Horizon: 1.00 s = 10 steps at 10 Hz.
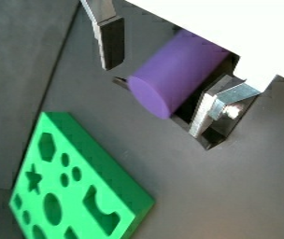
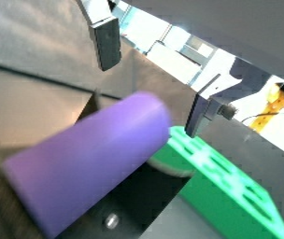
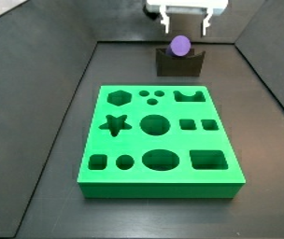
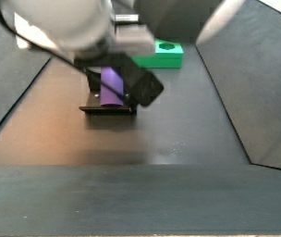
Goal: Pick up the round object. Move up. Place the round object on the fixture. Regrasp the round object. Move to above the board. Insert the round object.
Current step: Regrasp the round object.
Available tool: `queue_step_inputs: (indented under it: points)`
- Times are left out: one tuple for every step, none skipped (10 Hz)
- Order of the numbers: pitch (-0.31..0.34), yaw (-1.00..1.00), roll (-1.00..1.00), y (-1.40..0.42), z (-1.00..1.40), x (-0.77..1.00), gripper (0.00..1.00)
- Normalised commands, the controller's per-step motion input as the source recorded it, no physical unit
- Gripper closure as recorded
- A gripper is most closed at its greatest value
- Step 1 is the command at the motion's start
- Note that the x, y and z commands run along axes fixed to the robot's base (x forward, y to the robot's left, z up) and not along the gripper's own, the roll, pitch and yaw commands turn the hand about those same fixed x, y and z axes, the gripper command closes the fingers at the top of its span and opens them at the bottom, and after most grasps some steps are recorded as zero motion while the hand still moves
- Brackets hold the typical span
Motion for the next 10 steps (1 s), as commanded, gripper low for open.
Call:
queue_step_inputs:
  points:
    - [-0.030, 0.04, -0.01, 0.00, 0.66, -0.05, 0.00]
    - [-0.030, 0.05, -0.01, 0.00, 0.47, -0.05, 0.00]
    - [-0.030, 0.04, -0.02, 0.00, 0.35, -0.05, 0.00]
    - [0.039, 0.02, 1.00, -0.84, 0.91, -0.14, 0.00]
    - [0.038, 0.02, 1.00, -0.80, 0.81, -0.13, 0.00]
    - [0.031, 0.02, 1.00, -0.68, 0.66, -0.12, 0.00]
    - [0.026, 0.02, 1.00, -0.51, 0.47, -0.10, 0.00]
    - [0.024, 0.02, 1.00, -0.33, 0.25, -0.07, 0.00]
    - [0.025, 0.02, 1.00, -0.10, 0.04, -0.02, 0.00]
    - [0.028, 0.02, 1.00, -0.02, 0.01, 0.01, 0.00]
